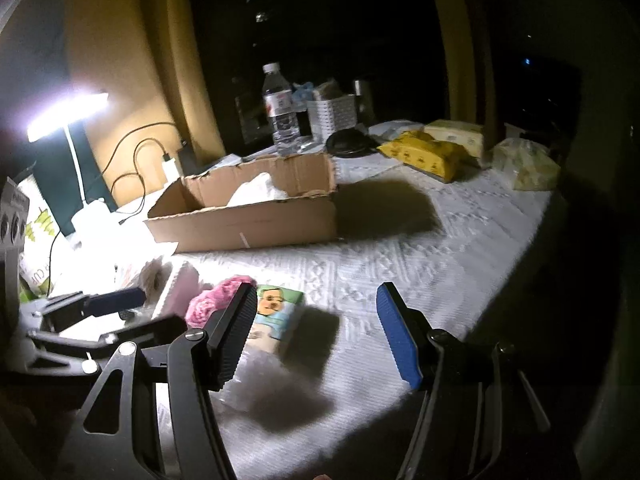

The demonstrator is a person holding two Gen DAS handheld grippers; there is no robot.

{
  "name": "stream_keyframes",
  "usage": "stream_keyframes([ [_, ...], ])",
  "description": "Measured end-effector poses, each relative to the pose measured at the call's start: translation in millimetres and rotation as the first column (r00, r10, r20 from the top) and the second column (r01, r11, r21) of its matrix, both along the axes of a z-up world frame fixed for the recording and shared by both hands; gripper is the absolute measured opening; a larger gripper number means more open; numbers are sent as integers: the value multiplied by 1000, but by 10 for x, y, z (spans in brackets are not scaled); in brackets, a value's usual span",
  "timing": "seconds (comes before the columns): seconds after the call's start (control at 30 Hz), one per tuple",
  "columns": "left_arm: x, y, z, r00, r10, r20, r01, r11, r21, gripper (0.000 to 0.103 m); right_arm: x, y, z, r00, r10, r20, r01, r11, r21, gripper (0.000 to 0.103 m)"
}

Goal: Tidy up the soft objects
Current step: 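Grasp the bear-print tissue pack with the right tool while the left grasps the bubble-wrap bundles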

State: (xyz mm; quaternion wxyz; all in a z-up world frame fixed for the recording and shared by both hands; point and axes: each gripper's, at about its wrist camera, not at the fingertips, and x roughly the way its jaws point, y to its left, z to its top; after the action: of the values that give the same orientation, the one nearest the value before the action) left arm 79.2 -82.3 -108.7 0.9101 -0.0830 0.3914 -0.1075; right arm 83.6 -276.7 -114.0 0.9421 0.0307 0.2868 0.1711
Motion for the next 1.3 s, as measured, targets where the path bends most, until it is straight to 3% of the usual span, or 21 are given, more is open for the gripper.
stream_keyframes([
  [0.47, 118, -477, -393, 995, -8, -98, 22, 990, 139, 81, 95, -433, -213, 1000, -11, -24, 13, 995, 99, 65],
  [0.53, 115, -510, -435, 995, -15, -99, 29, 990, 140, 79, 105, -432, -243, 1000, -7, -29, 9, 995, 99, 65],
  [0.57, 107, -515, -447, 995, -20, -95, 33, 990, 139, 64, 112, -430, -258, 999, -5, -32, 8, 995, 100, 65],
  [0.7, 88, -499, -449, 996, -38, -85, 49, 991, 127, 57, 144, -393, -305, 999, 5, -45, 0, 995, 98, 65],
  [0.97, -41, -309, -298, 999, -37, -35, 40, 995, 95, 54, 193, -147, -343, 997, 35, -62, -31, 998, 60, 65],
  [1.3, -159, 149, -43, 999, 39, 35, -40, 998, 53, 53, 264, 306, -304, 991, 102, -88, -101, 995, 12, 65],
])
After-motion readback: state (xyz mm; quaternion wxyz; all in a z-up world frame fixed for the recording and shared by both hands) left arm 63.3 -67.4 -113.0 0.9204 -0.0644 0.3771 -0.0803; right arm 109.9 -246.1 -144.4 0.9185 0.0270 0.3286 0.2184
